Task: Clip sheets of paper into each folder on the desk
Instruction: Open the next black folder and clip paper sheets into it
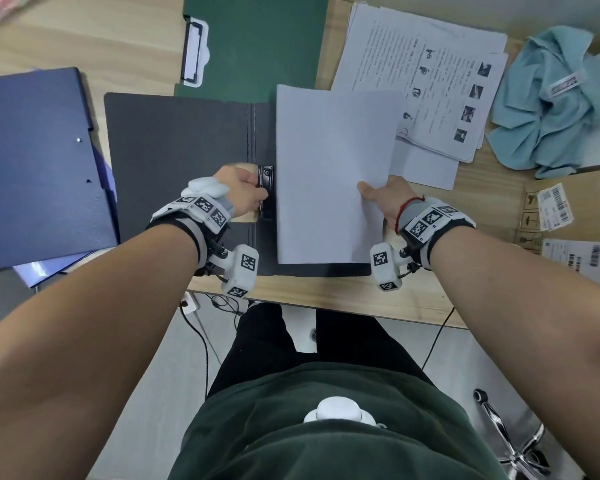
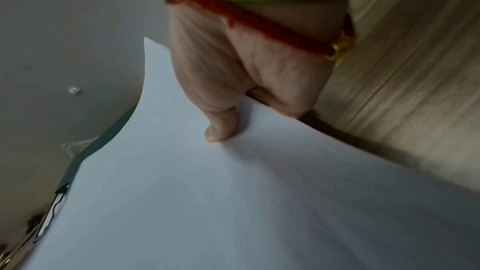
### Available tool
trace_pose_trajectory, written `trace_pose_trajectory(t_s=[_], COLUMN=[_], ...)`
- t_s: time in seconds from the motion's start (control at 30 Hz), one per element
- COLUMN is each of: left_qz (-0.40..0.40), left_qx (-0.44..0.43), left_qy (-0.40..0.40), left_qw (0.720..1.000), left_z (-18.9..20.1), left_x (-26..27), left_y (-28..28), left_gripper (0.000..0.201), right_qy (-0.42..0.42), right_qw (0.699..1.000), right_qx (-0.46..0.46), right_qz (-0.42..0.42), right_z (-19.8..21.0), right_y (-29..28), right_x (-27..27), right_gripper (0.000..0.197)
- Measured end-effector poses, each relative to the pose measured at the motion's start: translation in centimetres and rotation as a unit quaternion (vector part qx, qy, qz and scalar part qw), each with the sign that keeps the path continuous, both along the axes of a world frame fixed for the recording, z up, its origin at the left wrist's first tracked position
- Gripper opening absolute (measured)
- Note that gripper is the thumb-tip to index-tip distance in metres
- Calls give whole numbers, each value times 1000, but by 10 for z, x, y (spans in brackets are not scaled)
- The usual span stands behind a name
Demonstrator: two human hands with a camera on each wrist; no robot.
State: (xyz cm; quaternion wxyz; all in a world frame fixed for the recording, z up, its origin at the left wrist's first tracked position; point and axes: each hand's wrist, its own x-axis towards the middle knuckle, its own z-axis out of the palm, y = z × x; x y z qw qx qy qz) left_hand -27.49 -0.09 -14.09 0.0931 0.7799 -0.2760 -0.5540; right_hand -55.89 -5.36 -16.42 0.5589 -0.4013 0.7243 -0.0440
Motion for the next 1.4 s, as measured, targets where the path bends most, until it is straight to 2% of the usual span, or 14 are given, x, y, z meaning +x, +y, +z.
trace_pose_trajectory(t_s=[0.13, 0.2, 0.43, 0.5, 0.6, 0.67, 0.7, 0.8, 0.83, 0.97, 1.03, 1.3, 1.4], left_qz=[-1, 1, -37, -29, -37, -56, -64, -61, -66, -125, -147, -229, -251], left_qx=[1, 7, -6, -7, 2, 11, 17, 33, 41, 57, 57, 91, 104], left_qy=[25, 31, 16, 9, 1, -18, -25, -45, -54, -130, -167, -221, -239], left_qw=[1000, 1000, 999, 1000, 999, 998, 997, 997, 996, 982, 973, 944, 932], left_z=[6, 7, 9, 13, 19, 21, 20, -8, -11, 25, 25, 15, 20], left_x=[0, 1, 3, 2, -1, -2, -1, 6, 5, -13, -17, -26, -28], left_y=[-1, -2, 0, 0, -1, -1, -2, -3, -4, -11, -15, -27, -30], left_gripper=[41, 43, 8, 7, 8, 6, 8, 43, 43, 26, 23, 25, 25], right_qy=[32, 37, 60, 41, -5, -11, -11, -10, -4, 18, 25, 129, 182], right_qw=[999, 998, 995, 997, 996, 996, 997, 997, 997, 997, 996, 976, 961], right_qx=[-5, 0, 41, 57, 83, 86, 78, 71, 71, 74, 74, 84, 92], right_qz=[41, 48, 75, 31, -13, -12, -10, -4, -2, 31, 50, 152, 186], right_z=[1, 3, 5, 3, 11, 14, 13, 14, 14, 7, 3, 5, 11], right_y=[-1, -2, -7, -8, -7, -7, -7, -7, -8, -10, -11, -17, -17], right_x=[7, 9, 16, 15, 17, 20, 20, 21, 21, 18, 19, 23, 18], right_gripper=[20, 22, 70, 78, 77, 102, 104, 87, 87, 108, 112, 82, 63])
